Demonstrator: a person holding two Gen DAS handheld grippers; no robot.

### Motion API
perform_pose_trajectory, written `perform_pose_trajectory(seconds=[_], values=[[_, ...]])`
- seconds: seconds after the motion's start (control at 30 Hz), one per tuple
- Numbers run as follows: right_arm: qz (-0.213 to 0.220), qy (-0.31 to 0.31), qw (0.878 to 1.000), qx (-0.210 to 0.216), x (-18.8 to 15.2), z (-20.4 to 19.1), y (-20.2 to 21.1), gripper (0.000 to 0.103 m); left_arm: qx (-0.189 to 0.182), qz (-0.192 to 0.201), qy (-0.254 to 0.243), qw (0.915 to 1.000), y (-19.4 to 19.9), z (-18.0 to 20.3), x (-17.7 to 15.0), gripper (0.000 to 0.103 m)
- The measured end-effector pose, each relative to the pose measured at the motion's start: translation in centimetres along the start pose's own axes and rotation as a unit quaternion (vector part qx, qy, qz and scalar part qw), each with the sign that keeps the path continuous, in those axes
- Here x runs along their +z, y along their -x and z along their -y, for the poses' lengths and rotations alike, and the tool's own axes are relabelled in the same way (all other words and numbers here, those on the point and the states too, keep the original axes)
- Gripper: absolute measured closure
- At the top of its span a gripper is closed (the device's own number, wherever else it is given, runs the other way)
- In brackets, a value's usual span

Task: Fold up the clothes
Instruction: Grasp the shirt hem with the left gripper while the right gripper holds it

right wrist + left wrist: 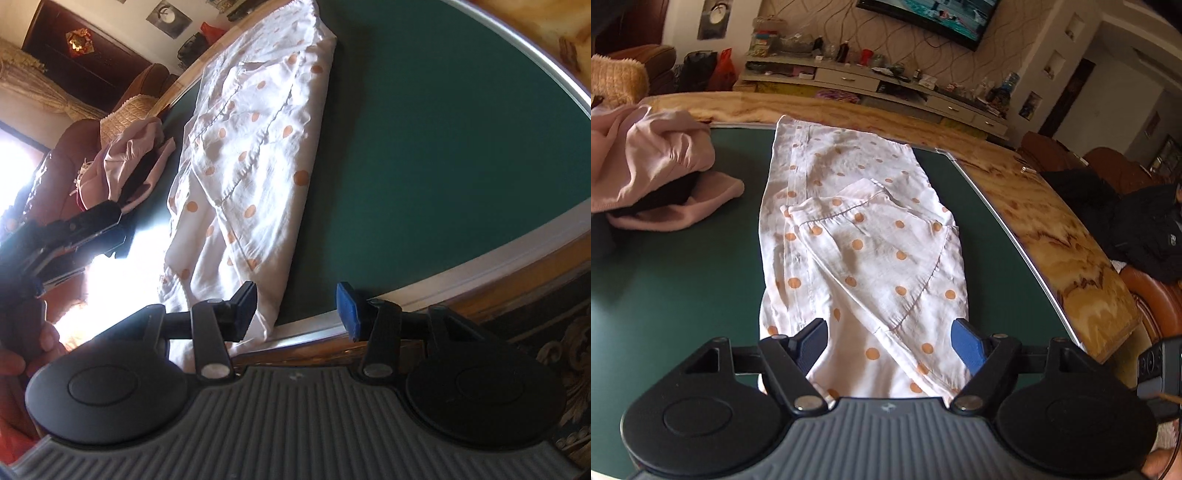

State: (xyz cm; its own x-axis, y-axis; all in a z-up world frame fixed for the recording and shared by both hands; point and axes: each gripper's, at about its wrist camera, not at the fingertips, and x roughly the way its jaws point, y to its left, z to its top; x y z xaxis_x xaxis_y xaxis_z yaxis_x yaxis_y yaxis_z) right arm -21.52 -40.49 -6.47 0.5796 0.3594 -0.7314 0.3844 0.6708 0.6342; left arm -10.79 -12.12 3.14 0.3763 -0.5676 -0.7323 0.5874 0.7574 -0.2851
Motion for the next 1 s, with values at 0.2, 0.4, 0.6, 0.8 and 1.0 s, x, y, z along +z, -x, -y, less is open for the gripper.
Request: perform_pose_trajectory(seconds=[0.2,0.4,0.6,0.8,1.0], values=[[-0.022,-0.041,0.997,0.057,-0.1,-0.3,-1.9,0.048,0.011,-0.011,-0.088,0.9960,1.5,-1.4,-1.8,0.021],[-0.009,-0.019,0.999,0.044,-1.2,-2.2,-2.8,0.066,-0.039,-0.037,-0.114,0.9920,1.0,-1.1,-4.9,0.021],[-0.014,-0.061,0.995,0.080,-1.0,-2.2,-2.9,0.092,-0.054,-0.048,-0.217,0.9736,0.9,2.6,-6.4,0.021],[-0.005,-0.110,0.984,0.143,1.9,-3.6,-1.9,0.093,-0.011,-0.076,-0.268,0.9604,-1.9,5.4,-7.2,0.022],[-0.008,-0.117,0.981,0.155,3.8,-4.9,-2.1,0.093,0.017,-0.104,-0.249,0.9627,-4.3,4.8,-6.8,0.052]])
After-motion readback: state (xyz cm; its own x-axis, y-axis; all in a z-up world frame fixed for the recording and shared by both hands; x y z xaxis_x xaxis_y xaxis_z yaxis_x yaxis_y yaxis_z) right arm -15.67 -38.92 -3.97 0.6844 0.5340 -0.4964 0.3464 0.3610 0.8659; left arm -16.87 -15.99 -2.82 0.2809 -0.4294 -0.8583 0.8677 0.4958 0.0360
